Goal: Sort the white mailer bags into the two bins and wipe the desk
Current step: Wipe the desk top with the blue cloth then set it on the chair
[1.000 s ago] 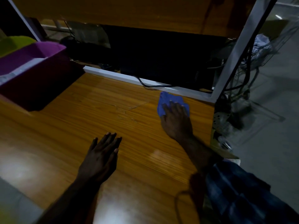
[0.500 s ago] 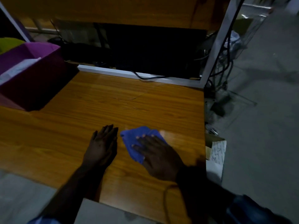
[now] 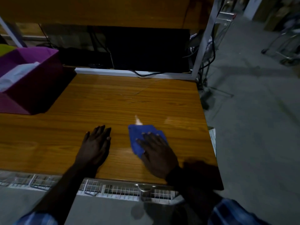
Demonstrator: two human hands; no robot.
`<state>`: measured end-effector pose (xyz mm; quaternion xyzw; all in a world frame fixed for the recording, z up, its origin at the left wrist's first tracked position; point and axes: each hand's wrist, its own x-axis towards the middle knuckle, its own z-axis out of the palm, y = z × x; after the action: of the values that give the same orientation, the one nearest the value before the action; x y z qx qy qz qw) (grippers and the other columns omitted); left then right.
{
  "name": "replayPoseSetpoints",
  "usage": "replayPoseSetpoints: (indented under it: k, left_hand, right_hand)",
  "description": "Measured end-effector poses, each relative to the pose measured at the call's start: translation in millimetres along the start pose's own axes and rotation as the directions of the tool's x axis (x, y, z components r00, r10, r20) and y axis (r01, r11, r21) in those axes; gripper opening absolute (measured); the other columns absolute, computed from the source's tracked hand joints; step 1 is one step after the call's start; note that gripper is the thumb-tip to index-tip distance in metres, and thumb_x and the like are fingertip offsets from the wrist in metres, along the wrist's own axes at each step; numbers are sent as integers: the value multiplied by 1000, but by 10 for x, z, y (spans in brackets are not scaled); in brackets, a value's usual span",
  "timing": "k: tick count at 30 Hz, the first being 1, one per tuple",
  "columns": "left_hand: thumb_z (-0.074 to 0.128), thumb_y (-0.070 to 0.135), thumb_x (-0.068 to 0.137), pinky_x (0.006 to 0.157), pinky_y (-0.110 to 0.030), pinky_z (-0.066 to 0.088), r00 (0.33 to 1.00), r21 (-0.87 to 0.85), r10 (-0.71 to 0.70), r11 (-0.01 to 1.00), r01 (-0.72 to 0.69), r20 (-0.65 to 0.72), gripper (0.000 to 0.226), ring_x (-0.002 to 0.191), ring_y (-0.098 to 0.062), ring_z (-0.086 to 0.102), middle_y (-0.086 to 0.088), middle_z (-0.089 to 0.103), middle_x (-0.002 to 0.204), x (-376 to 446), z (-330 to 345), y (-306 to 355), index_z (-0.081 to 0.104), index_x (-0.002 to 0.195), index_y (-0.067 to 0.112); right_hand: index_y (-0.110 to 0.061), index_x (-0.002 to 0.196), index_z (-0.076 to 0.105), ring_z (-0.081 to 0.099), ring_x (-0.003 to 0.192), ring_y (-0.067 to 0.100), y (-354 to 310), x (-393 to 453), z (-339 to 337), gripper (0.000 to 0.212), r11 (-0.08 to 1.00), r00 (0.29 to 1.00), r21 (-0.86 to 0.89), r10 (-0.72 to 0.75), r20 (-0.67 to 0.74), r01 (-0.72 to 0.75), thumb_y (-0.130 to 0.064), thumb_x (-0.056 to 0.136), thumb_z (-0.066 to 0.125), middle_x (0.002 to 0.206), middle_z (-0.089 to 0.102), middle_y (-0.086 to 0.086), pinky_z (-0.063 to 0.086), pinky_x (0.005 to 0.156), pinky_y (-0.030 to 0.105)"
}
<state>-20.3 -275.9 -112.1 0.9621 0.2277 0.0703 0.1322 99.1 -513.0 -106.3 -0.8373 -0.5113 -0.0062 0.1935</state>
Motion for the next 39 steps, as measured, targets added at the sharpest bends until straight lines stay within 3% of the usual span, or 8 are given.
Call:
replayPoseSetpoints:
  k: [6, 12, 18, 25, 28, 31, 36, 39]
  left_hand:
    - [12, 52, 93, 114, -49, 16, 1000, 6, 0, 1000, -1, 10, 66, 144, -23, 23, -5, 30, 154, 2, 27, -56, 38, 145, 23]
    - [14, 48, 96, 116, -47, 13, 1000, 1, -19, 1000, 19, 4, 60, 145, -20, 18, -2, 28, 155, -18, 22, -13, 35, 147, 24]
    - [13, 49, 93, 115, -49, 16, 1000, 17, -5, 1000, 5, -2, 64, 145, -21, 21, -4, 32, 154, 22, 40, -22, 38, 145, 22]
    - [10, 58, 93, 118, -47, 5, 1000, -22, -15, 1000, 16, 25, 64, 147, -11, 4, 7, 15, 158, 272, 59, 122, 26, 149, 32]
    - [15, 58, 92, 118, -45, 2, 999, -42, -31, 999, 32, 27, 64, 146, -8, 3, 9, 13, 157, 415, 66, 171, 26, 149, 33]
    - [18, 60, 91, 119, -45, 3, 998, -44, -51, 998, 52, 25, 63, 147, -7, 3, 9, 16, 158, 562, 117, 174, 26, 148, 35]
    - [18, 62, 93, 119, -44, 1, 997, -25, -75, 997, 76, 26, 61, 146, -3, -3, 12, 11, 158, 698, 138, 245, 20, 149, 38]
    - [22, 60, 94, 119, -46, 5, 998, -41, -66, 997, 66, 2, 60, 146, -4, 1, 11, 15, 157, 690, 129, 270, 25, 148, 36]
  right_hand:
    - [-29, 142, 44, 33, 140, 25, -148, -119, 80, 49, 917, 899, 12, -394, 194, 399, -32, 94, 36, 151, 39, 2, 19, 118, 41]
    - [-23, 136, 52, 44, 133, 30, 151, 405, 50, 51, 988, 997, -138, 71, -12, -72, -39, 94, 29, 142, 50, 8, 30, 111, 46]
    - [-24, 142, 46, 35, 140, 26, 283, 334, -20, 47, 872, 864, 57, -490, 115, 487, -34, 100, 28, 148, 44, 6, 20, 118, 41]
    - [-19, 136, 51, 41, 133, 34, 774, 1243, 18, 62, 967, 983, -176, 186, 5, -182, -44, 89, 19, 145, 46, 12, 23, 113, 47]
    - [-22, 137, 51, 41, 135, 29, 826, 1237, 24, 50, 985, 988, -81, -148, 48, 152, -37, 93, 33, 145, 47, 8, 22, 115, 44]
    - [-23, 139, 49, 34, 140, 23, 1044, 1249, -47, 45, 863, 857, 106, -503, 110, 494, -29, 96, 39, 147, 46, 5, 17, 119, 37]
    - [-24, 142, 43, 33, 139, 26, 1554, 2043, -99, 64, 985, 997, -165, 58, 49, -49, -46, 89, 13, 150, 41, 5, 16, 116, 42]
    - [-24, 141, 46, 36, 138, 28, 1682, 2238, -67, 60, 981, 985, -136, -120, 122, 136, -45, 91, 20, 149, 42, 7, 22, 116, 43]
